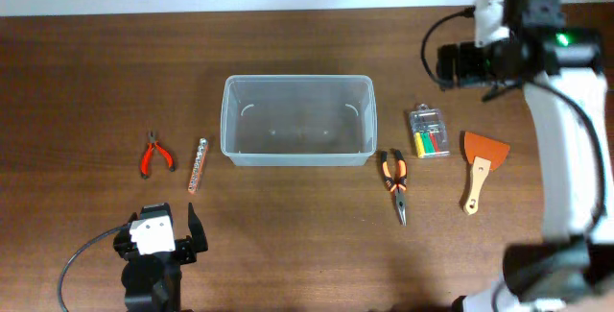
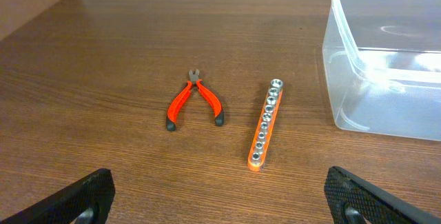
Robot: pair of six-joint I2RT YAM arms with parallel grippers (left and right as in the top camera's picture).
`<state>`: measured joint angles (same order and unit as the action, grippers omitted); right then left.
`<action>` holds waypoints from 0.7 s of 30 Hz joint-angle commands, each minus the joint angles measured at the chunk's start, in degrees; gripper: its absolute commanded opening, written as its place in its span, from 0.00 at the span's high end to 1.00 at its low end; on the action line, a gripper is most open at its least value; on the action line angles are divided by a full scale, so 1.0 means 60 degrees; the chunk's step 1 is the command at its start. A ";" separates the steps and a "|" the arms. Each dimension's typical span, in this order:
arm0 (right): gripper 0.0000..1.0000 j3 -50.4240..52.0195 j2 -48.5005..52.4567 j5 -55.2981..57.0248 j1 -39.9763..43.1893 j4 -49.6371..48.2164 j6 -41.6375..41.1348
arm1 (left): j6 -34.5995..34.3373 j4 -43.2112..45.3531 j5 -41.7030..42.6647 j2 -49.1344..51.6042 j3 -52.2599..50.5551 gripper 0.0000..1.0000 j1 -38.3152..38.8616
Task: Pack container
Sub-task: 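Move right gripper to the screwdriver case and grasp its hanger loop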
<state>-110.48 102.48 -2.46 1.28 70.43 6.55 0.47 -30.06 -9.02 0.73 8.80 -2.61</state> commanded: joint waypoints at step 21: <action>0.01 -0.0321 0.3905 0.0521 -0.0073 0.0605 0.0444 | 0.0186 0.0051 0.0033 -0.0066 -0.0080 0.01 -0.0047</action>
<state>-111.11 124.09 -0.08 1.28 73.78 8.36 0.47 -30.09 -9.02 0.73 8.80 -2.61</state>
